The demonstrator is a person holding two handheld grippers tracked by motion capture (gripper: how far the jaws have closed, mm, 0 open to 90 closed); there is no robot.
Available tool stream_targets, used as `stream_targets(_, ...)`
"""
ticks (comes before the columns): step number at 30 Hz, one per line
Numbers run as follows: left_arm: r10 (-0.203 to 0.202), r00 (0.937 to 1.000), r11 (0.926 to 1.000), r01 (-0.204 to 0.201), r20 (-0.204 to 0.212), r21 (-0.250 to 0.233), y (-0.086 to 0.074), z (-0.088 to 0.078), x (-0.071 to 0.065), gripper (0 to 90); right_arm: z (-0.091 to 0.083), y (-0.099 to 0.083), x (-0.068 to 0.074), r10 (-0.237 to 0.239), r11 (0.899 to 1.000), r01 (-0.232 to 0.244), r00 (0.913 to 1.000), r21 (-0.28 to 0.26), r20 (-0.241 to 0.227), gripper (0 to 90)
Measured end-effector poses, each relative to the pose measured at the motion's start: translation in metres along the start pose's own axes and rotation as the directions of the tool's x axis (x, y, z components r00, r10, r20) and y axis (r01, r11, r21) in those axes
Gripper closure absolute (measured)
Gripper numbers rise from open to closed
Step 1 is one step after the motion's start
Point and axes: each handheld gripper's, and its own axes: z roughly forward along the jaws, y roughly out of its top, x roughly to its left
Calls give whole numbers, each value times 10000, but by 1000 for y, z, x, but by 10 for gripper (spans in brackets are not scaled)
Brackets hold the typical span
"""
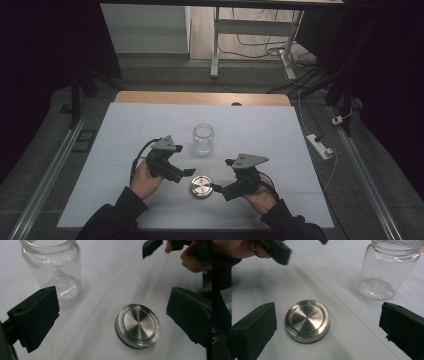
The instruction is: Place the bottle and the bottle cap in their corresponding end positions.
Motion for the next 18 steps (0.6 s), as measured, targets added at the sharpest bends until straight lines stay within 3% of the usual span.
stream_targets(10, -354, 9989, 9994, 354, 296, -6, -21, -21, -13, 0, -25, -5, -6, 209, 9998, -209, 9986, -23, 476, 2)
stream_targets(18, -734, 9973, 9972, 735, 39, -101, -39, -39, -17, 0, -45, -17, -12, 470, 9989, -473, 9949, 4, 895, 0)
